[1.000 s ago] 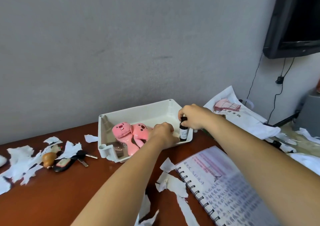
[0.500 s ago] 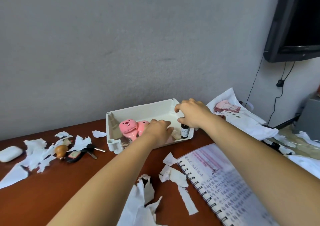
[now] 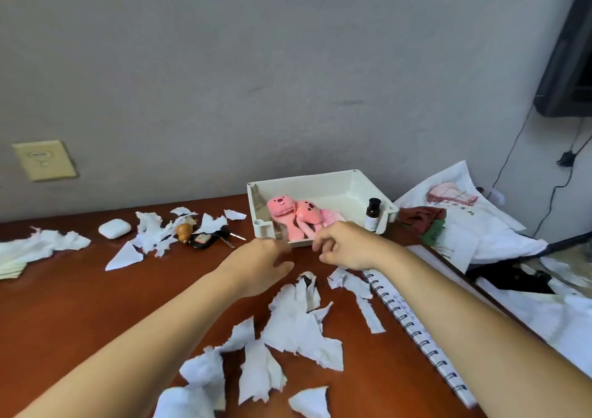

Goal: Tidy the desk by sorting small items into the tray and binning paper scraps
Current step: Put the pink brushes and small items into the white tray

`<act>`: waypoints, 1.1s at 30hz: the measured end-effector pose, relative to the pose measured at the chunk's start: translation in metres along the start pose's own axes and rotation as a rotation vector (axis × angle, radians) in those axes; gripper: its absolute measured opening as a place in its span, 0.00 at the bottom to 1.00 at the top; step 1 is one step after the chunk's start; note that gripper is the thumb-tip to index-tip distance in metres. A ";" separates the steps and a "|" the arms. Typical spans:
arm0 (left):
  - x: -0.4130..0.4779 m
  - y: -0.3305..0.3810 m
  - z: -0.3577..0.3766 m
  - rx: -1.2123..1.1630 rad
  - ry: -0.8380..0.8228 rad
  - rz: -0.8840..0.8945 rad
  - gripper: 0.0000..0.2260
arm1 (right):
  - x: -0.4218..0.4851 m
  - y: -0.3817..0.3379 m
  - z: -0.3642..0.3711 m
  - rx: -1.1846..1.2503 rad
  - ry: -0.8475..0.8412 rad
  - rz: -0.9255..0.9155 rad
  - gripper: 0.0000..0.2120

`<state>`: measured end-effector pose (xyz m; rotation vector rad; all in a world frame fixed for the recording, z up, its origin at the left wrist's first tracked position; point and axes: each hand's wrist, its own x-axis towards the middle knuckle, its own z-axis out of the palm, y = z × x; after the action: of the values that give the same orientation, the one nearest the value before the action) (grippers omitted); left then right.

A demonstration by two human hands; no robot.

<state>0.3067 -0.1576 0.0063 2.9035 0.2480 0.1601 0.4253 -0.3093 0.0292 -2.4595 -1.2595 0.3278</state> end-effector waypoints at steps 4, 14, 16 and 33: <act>-0.044 -0.030 0.015 -0.015 -0.021 -0.115 0.19 | -0.007 -0.006 0.023 0.146 -0.087 0.023 0.12; -0.072 -0.076 0.026 -0.072 0.008 -0.345 0.27 | 0.000 -0.029 0.061 0.169 0.009 -0.024 0.11; -0.068 -0.079 0.028 -0.079 0.053 -0.378 0.27 | 0.005 -0.031 0.067 0.191 0.063 -0.009 0.10; -0.021 -0.122 0.030 0.035 0.349 -0.558 0.26 | 0.009 -0.012 0.078 0.316 0.098 -0.081 0.16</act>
<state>0.2708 -0.0507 -0.0522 2.6925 1.1037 0.5625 0.3936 -0.2797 -0.0371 -2.1269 -1.1644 0.3508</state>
